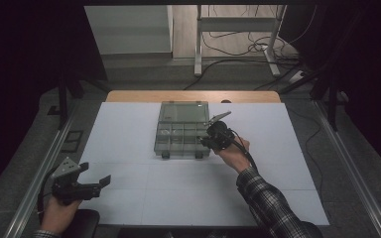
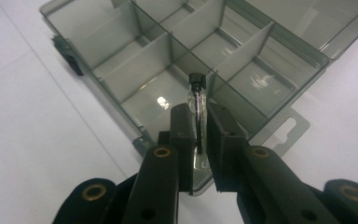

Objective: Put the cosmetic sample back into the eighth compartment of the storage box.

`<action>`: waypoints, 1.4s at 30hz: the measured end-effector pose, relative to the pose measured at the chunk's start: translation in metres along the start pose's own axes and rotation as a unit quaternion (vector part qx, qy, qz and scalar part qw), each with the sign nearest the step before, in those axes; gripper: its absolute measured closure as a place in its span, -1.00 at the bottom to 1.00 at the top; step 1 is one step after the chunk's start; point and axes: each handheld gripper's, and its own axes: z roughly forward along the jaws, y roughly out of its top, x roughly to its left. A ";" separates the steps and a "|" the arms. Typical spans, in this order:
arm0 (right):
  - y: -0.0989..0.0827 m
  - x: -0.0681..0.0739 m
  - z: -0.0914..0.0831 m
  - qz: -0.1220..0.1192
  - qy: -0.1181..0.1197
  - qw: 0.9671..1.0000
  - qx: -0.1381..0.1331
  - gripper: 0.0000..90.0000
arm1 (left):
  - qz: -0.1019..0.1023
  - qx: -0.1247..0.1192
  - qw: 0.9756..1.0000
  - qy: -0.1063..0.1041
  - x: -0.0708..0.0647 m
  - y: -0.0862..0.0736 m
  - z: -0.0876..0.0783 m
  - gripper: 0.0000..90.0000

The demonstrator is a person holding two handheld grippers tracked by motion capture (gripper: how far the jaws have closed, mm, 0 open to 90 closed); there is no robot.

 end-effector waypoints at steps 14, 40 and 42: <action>-0.002 -0.001 0.014 0.000 -0.009 1.000 0.018 0.70 | 0.000 0.000 1.000 0.000 0.000 0.000 0.000 -0.92; -0.002 0.007 -0.002 -0.005 -0.001 1.000 0.005 0.08 | 0.002 -0.001 1.000 -0.001 0.000 0.000 0.000 -0.92; -0.002 0.008 -0.004 -0.004 0.005 1.000 0.006 0.03 | 0.002 -0.002 1.000 -0.001 0.000 0.000 0.000 -0.92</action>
